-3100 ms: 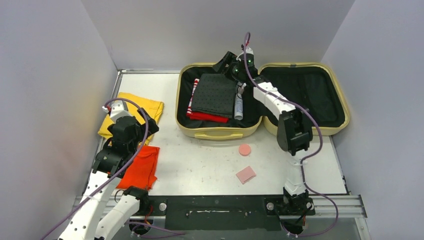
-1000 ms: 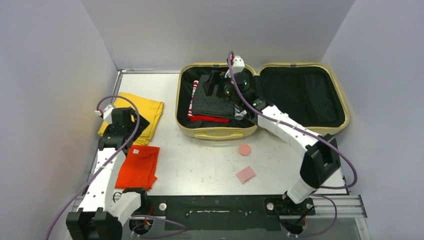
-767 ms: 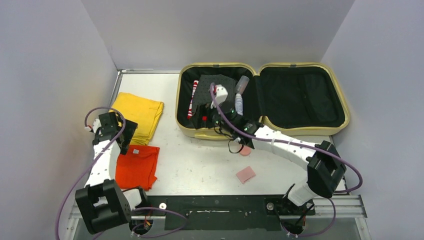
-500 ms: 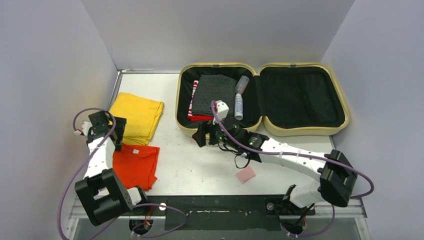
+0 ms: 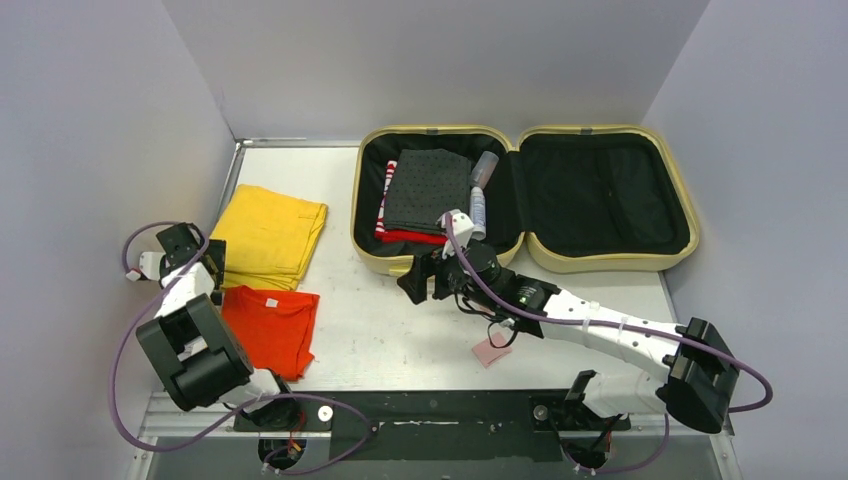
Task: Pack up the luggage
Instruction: Move the clothes to the center of the board.
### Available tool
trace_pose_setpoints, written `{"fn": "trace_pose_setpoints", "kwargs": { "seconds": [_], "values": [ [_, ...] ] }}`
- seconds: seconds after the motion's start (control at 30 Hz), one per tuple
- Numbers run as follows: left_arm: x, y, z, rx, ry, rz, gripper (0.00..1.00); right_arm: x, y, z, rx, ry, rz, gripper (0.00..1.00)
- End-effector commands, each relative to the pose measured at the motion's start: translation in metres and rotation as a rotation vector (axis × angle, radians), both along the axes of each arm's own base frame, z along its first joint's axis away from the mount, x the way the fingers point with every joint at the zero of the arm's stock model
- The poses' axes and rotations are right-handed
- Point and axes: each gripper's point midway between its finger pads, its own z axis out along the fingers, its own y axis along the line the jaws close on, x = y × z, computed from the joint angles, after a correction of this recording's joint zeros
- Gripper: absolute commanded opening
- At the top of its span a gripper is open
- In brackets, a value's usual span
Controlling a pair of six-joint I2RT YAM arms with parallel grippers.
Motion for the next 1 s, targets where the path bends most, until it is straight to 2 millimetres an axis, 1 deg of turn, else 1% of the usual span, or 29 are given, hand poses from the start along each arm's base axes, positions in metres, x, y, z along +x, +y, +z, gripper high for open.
{"fn": "trace_pose_setpoints", "kwargs": {
  "seconds": [0.0,0.07,0.13,0.23,0.33,0.43,0.47,0.53,0.6,0.7,0.77,0.83,0.9,0.97],
  "values": [
    [0.03,0.029,0.013,0.103,-0.049,-0.042,0.97,-0.004,-0.004,0.026,0.053,-0.061,0.019,0.81],
    [0.036,0.03,0.002,0.107,-0.014,-0.094,0.96,-0.004,-0.007,0.027,0.057,-0.067,0.013,0.81],
    [0.045,0.027,-0.004,0.119,0.001,-0.152,0.93,-0.004,-0.008,0.025,0.057,-0.063,0.009,0.81],
    [0.049,0.022,-0.012,0.132,0.033,-0.202,0.92,-0.004,-0.007,0.022,0.059,-0.053,0.011,0.81],
    [0.05,0.013,-0.026,0.118,0.06,-0.243,0.89,-0.002,-0.006,0.024,0.063,-0.054,0.01,0.81],
    [0.056,-0.001,-0.04,0.081,0.077,-0.303,0.78,0.001,-0.007,0.025,0.062,-0.057,0.004,0.82],
    [0.059,-0.006,-0.042,0.071,0.077,-0.325,0.7,0.001,-0.007,0.025,0.061,-0.057,0.002,0.82],
    [0.066,-0.017,-0.045,0.062,0.066,-0.366,0.57,0.003,-0.009,0.024,0.06,-0.053,-0.005,0.82],
    [0.075,-0.026,-0.04,0.07,0.031,-0.402,0.42,0.003,-0.01,0.023,0.06,-0.051,-0.007,0.82],
    [0.09,-0.037,-0.024,0.102,-0.024,-0.447,0.22,0.004,-0.012,0.023,0.062,-0.048,-0.013,0.82],
    [0.101,-0.043,-0.009,0.121,-0.061,-0.485,0.12,0.005,-0.013,0.024,0.064,-0.05,-0.018,0.82],
    [0.116,-0.057,0.008,0.133,-0.109,-0.54,0.01,0.006,-0.014,0.023,0.061,-0.049,-0.021,0.82],
    [0.133,-0.074,0.028,0.149,-0.167,-0.606,0.0,0.006,-0.014,0.022,0.06,-0.046,-0.027,0.81],
    [0.145,-0.094,0.039,0.145,-0.199,-0.672,0.0,0.007,-0.014,0.02,0.058,-0.041,-0.031,0.81]
  ]
}}
